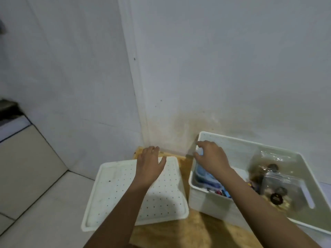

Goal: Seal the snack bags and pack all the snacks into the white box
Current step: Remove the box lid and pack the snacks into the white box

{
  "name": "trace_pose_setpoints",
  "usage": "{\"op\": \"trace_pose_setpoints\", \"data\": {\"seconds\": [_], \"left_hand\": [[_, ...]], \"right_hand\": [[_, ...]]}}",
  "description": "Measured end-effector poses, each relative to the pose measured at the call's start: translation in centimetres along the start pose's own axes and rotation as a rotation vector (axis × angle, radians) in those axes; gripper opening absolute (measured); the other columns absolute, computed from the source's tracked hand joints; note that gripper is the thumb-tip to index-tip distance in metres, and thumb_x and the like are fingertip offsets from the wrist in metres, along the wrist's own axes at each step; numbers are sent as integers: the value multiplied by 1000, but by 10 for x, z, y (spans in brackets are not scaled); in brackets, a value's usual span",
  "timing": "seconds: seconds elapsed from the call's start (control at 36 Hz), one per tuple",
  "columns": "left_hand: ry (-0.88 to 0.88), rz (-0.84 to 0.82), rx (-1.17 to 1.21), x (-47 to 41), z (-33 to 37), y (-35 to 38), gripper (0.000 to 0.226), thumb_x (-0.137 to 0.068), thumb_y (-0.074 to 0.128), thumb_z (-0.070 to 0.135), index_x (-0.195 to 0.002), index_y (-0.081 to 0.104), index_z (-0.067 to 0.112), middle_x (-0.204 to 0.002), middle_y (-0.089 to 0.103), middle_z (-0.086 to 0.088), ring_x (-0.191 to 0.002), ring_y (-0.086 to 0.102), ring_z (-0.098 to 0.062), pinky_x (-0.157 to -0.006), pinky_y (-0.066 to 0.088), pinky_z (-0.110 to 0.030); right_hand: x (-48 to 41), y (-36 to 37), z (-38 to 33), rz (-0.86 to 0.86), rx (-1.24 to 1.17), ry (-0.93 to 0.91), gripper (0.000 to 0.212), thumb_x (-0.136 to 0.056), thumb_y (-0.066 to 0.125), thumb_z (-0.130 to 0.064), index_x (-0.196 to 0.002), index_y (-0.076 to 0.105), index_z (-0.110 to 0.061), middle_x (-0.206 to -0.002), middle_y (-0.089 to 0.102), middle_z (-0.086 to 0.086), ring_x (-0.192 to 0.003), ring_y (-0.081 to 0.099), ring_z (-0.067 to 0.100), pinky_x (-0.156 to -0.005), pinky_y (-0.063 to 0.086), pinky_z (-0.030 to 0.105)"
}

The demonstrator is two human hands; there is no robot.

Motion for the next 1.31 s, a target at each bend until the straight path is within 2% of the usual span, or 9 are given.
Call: {"op": "trace_pose_setpoints", "data": {"seconds": [0.11,0.19,0.31,0.42,0.53,0.64,0.81,1.0,1.31], "left_hand": [[-49,-55,-76,5,-92,1,58,-92,39,46,-134,42,7,-138,45,-11,-128,39,-28,-104,32,-37],[-120,-73,-38,17,-161,10,68,-81,50,51,-115,57,-7,-116,60,-25,-107,58,-40,-87,48,-44],[-247,-241,-74,47,-233,48,86,-85,49,58,-142,24,0,-150,24,-21,-139,24,-33,-111,26,-42],[-367,-320,5,79,-282,83,110,-75,54,70,-147,5,3,-155,3,-22,-144,6,-34,-116,15,-45],[-490,-363,159,102,-315,109,128,-65,64,71,-147,-8,4,-156,-12,-18,-145,-6,-31,-118,6,-43],[-547,-368,463,107,-323,127,129,-61,75,59,-148,-4,6,-154,9,-13,-141,17,-28,-115,24,-44],[-508,-246,512,99,-322,120,115,-60,83,45,-145,15,9,-142,33,-11,-130,35,-26,-105,38,-42],[-473,-124,481,87,-330,70,107,-56,85,44,-140,27,11,-135,42,-10,-124,42,-27,-100,42,-43],[-384,51,558,42,-299,-48,106,-46,86,52,-134,39,16,-130,52,-8,-117,52,-27,-96,48,-47]], "right_hand": [[-14,56,-54,-57,48,-1,48,-91,50,-34,-133,46,-13,-133,51,10,-120,49,28,-99,40,38],[-16,110,-75,-153,72,13,51,-90,51,-35,-133,42,-9,-131,50,12,-120,46,29,-98,42,39],[-3,180,-69,-308,62,123,67,-88,54,-39,-142,28,-8,-145,35,10,-130,37,27,-99,43,40],[11,221,-40,-328,26,279,83,-79,68,-44,-140,27,-3,-143,36,13,-128,38,28,-99,38,38],[24,248,-7,-341,-96,491,104,-76,70,-48,-145,7,-2,-152,17,15,-134,31,34,-101,38,45],[25,257,8,-345,-112,558,108,-74,66,-58,-145,8,0,-146,29,21,-125,44,37,-91,45,43],[29,255,13,-279,-147,610,106,-66,72,-60,-142,23,-4,-132,48,20,-114,53,36,-81,48,40],[33,228,-16,-175,-190,589,104,-65,77,-53,-141,27,-3,-142,32,21,-126,40,38,-98,42,47],[-4,97,-61,107,-241,449,99,-61,77,-55,-134,33,-4,-139,37,21,-123,45,35,-96,46,44]]}}
Point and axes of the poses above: each hand's wrist, its own x-axis away from the middle knuckle, its own y-axis out of the palm, z = x × y, the point moved 10 cm from there along -x, towards the middle knuckle
